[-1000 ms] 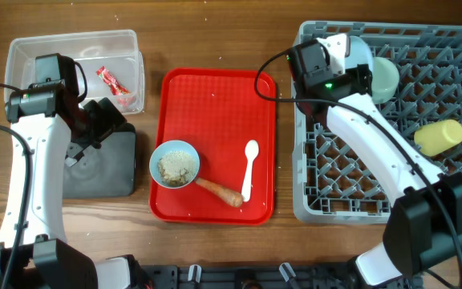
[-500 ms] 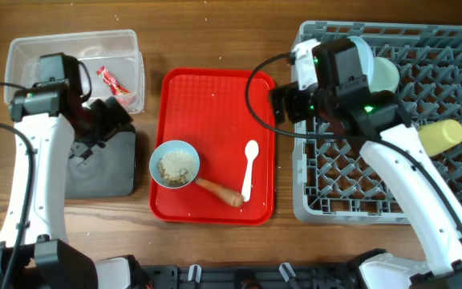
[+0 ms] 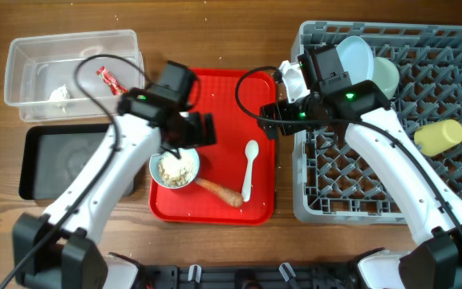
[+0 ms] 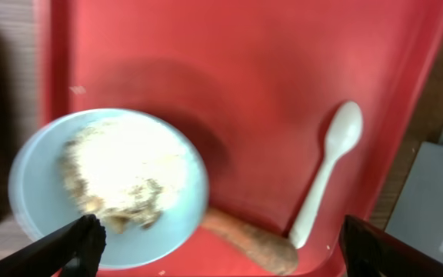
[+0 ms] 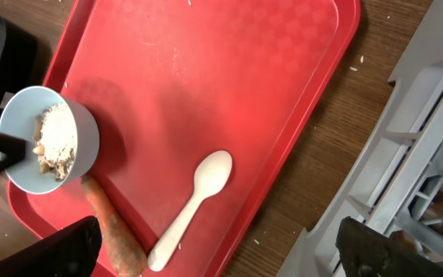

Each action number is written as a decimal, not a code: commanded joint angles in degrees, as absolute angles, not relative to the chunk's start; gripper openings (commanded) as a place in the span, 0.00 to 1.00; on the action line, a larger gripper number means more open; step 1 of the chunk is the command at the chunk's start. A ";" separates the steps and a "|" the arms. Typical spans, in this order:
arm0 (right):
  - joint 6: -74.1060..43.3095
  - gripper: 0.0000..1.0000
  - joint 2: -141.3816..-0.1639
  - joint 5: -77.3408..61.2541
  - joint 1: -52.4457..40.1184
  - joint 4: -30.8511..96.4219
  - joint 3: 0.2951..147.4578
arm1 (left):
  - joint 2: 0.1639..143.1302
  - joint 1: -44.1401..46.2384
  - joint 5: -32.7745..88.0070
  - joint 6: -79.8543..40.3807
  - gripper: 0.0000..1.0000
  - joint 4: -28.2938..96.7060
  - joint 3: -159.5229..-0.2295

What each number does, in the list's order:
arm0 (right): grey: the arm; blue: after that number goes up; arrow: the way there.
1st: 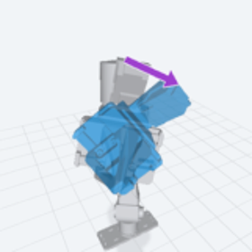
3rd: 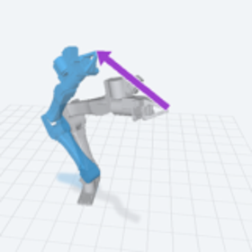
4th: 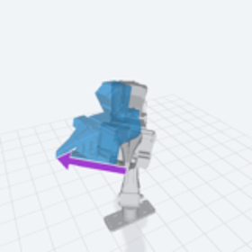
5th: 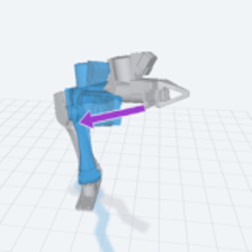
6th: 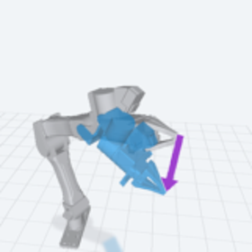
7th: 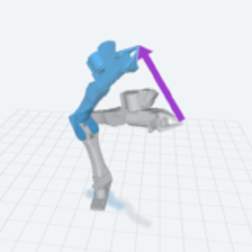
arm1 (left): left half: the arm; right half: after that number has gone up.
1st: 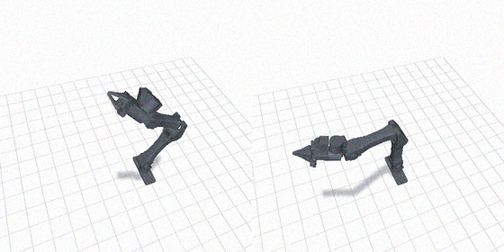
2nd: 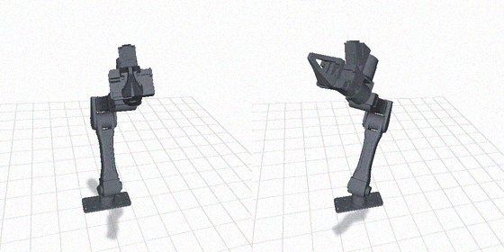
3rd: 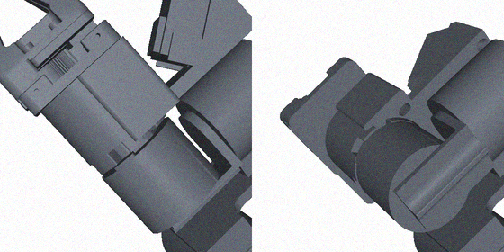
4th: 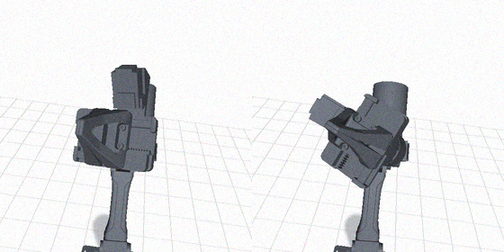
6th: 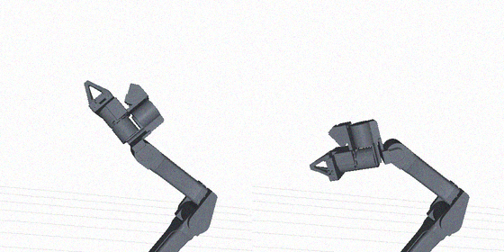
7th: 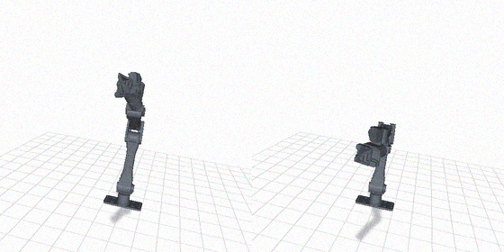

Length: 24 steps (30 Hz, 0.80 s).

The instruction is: Sort waste into correct bins and load items into the dishwasher rack

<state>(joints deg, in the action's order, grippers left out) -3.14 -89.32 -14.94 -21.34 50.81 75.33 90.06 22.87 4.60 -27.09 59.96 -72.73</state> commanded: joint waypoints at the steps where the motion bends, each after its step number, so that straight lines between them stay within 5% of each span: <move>1: -3.01 1.00 -89.91 -13.96 -21.37 50.94 75.18 | 94.35 27.97 4.12 -27.94 0.98 57.49 -72.16; 7: -3.18 1.00 -89.91 -10.07 -21.37 52.27 75.18 | 101.34 29.15 2.33 -29.47 0.96 57.36 -72.16; 12: -3.20 1.00 -89.91 -9.87 -21.37 52.58 75.18 | 105.93 29.15 2.31 -29.47 0.84 55.83 -72.16; 15: -3.16 1.00 -89.91 -9.85 -21.37 52.64 75.18 | 107.63 29.15 2.28 -29.67 0.71 55.66 -72.16; 24: -3.20 1.00 -89.91 -9.87 -21.37 53.36 75.18 | 108.77 29.08 -0.10 -29.67 0.04 55.02 -71.94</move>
<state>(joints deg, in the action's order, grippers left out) -3.14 -89.32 -10.63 -21.34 53.19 75.33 107.96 29.10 1.93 -29.34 55.20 -72.47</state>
